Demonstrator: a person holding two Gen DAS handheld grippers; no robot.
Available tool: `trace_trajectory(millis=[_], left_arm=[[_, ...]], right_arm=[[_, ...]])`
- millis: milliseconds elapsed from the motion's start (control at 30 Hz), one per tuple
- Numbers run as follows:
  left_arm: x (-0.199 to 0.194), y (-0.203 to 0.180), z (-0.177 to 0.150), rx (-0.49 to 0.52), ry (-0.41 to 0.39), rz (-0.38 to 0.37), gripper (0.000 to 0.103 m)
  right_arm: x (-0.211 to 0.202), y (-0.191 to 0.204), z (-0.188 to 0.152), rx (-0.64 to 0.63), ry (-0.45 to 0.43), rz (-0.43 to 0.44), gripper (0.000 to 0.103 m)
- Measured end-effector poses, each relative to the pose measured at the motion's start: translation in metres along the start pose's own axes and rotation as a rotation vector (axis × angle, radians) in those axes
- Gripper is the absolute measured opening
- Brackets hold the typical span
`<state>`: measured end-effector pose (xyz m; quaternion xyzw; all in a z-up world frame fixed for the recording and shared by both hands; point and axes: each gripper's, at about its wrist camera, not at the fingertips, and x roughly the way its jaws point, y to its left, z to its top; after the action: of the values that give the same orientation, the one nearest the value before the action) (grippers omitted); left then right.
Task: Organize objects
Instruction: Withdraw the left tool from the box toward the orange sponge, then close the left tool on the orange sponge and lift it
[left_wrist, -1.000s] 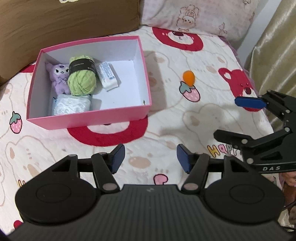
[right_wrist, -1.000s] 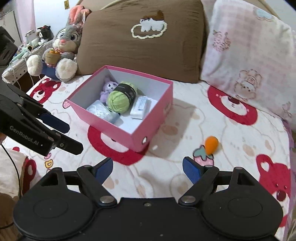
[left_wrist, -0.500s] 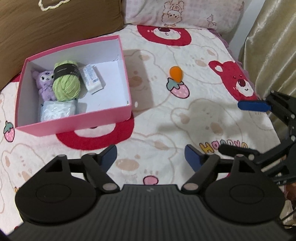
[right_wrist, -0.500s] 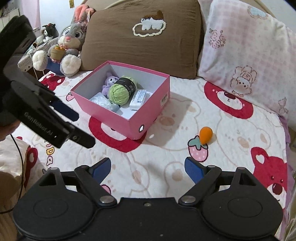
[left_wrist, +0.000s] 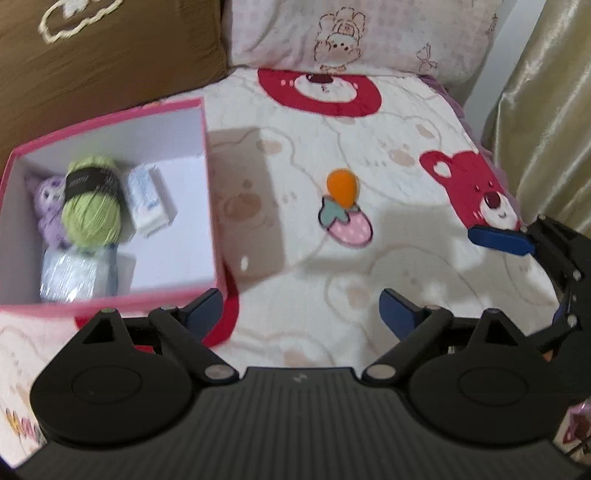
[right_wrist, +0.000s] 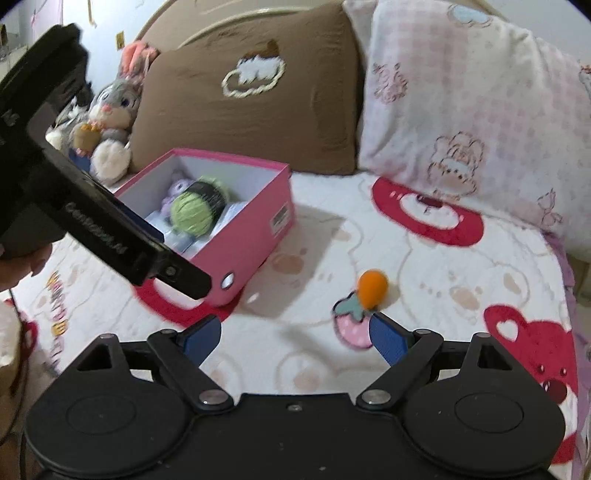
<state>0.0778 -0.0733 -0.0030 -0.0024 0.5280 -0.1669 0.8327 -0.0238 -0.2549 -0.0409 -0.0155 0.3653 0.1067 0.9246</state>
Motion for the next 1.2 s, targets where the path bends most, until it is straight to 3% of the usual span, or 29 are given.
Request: trace_trajectory(millis=[133, 267, 800, 1000, 1067, 1200], left_arm=[[0.027, -0.008, 0.024, 0.031, -0.047, -0.009, 0.092], [0.059, -0.014, 0.043, 0.051, -0.054, 0.005, 0.090], [0.165, -0.014, 0.078, -0.015, -0.026, -0.073, 0.087], [0.188, -0.007, 0.081, -0.081, -0.020, -0.098, 0.071], [0.192, -0.004, 0.082, -0.107, -0.026, -0.134, 0.065], [0.196, -0.003, 0.080, -0.144, -0.036, -0.204, 0.044]], right_arm=[[0.023, -0.014, -0.005, -0.014, -0.054, -0.046, 0.090], [0.054, -0.032, -0.005, -0.009, -0.050, -0.066, 0.090], [0.149, -0.073, -0.017, 0.119, -0.029, 0.002, 0.088], [0.170, -0.079, -0.019, 0.153, -0.021, -0.009, 0.080], [0.175, -0.082, -0.020, 0.171, -0.019, -0.007, 0.072], [0.179, -0.088, -0.022, 0.207, -0.016, -0.034, 0.053]])
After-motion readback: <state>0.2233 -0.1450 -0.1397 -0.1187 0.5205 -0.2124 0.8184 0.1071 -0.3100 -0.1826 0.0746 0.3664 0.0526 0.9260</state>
